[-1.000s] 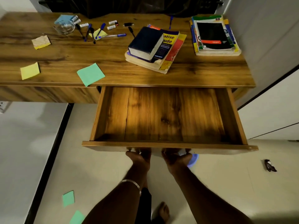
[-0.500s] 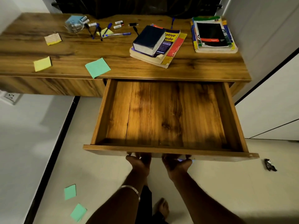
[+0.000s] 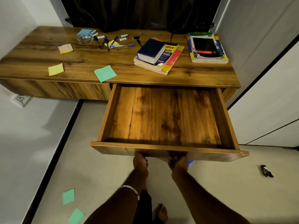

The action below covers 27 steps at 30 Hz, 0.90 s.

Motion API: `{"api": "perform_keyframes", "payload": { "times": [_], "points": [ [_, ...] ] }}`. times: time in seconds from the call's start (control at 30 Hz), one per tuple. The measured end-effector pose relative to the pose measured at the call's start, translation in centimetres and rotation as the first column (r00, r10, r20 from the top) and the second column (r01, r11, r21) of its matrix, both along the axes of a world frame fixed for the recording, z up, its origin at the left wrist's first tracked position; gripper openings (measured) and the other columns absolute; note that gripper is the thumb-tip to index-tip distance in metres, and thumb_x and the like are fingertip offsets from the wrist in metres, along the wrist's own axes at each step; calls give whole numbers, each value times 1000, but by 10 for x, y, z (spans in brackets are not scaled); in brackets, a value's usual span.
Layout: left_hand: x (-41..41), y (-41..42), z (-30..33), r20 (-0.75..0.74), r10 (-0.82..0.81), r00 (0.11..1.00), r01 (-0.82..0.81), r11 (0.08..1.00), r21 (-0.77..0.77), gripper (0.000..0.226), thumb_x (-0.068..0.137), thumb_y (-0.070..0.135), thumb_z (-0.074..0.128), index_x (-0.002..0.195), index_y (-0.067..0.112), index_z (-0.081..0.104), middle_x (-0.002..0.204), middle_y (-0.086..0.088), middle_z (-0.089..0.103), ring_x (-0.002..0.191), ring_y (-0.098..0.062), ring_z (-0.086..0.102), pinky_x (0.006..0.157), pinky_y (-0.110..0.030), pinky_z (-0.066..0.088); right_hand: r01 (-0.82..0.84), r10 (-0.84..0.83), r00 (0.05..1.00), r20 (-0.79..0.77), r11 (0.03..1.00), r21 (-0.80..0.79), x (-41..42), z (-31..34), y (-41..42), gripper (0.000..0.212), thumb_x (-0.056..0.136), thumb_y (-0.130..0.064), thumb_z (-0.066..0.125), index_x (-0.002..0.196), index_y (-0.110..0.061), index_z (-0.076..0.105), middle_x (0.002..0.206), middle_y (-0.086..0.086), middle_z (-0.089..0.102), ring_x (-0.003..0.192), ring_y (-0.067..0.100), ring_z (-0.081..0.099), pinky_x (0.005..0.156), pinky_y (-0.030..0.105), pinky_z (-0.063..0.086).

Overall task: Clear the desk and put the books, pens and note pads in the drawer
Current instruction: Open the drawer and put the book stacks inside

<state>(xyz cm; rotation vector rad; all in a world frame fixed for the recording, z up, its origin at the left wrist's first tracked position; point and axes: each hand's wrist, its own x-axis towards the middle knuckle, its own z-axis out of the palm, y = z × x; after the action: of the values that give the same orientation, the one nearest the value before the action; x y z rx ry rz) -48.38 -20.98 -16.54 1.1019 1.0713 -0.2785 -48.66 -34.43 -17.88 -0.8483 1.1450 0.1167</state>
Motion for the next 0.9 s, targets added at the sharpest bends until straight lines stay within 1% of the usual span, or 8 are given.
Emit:
{"api": "perform_keyframes", "payload": {
  "times": [0.07,0.13,0.23,0.37,0.5,0.63,0.8,0.9],
  "points": [
    [-2,1,7,-12,-94,996,94,990,104,51,100,42,31,115,0,57,108,-18,65,99,-34,60,90,-40,49,-26,25,999,-27,998,-63,-2,0,-4,34,93,-43,53,108,-12,55,89,11,65,82,29,62,66,36,52],
    [-8,2,22,-39,-234,971,234,912,336,50,101,39,32,108,-1,61,108,-14,66,102,-35,61,92,-39,49,-200,181,979,-90,936,-291,-6,8,-7,33,89,-34,55,107,-7,57,98,15,65,93,35,63,83,44,52],
    [-18,3,52,-58,-360,931,301,671,678,43,101,32,32,96,4,64,92,-11,62,93,-31,61,75,-31,41,-469,408,875,-259,587,-660,-15,42,-10,33,92,-25,52,110,1,64,108,21,66,104,40,62,93,46,50],
    [-24,10,80,39,-440,897,198,479,855,41,99,33,35,82,10,65,84,-14,68,80,-31,63,67,-31,45,-412,377,880,-288,307,-858,-27,83,-15,35,96,-29,49,101,2,66,101,25,67,99,42,63,87,46,50],
    [-7,15,102,99,-500,860,151,436,887,40,98,34,35,84,12,64,82,-11,69,76,-29,63,68,-31,48,-420,439,841,-316,161,-893,-24,108,-17,38,94,-35,47,81,-6,67,80,17,69,76,33,66,70,42,56],
    [20,17,117,96,-555,826,246,509,825,42,95,44,32,83,19,63,82,-5,68,77,-23,63,76,-37,53,-399,531,793,-298,83,-913,-7,141,-19,31,95,-33,46,83,-12,64,81,10,69,74,25,65,68,34,52],
    [60,19,148,45,-676,736,379,466,800,34,97,33,40,94,9,64,96,-14,68,86,-28,61,73,-29,43,-366,642,702,-309,-48,-929,30,181,-15,20,94,-28,50,100,-17,66,89,4,70,78,20,65,64,22,41],
    [89,25,164,42,-695,718,406,468,785,30,95,31,44,98,9,64,101,-14,68,93,-31,62,74,-30,43,-399,681,662,-312,-32,-916,56,195,-10,24,92,-31,52,109,-17,63,106,6,69,97,23,65,82,36,55]
  ]
}}
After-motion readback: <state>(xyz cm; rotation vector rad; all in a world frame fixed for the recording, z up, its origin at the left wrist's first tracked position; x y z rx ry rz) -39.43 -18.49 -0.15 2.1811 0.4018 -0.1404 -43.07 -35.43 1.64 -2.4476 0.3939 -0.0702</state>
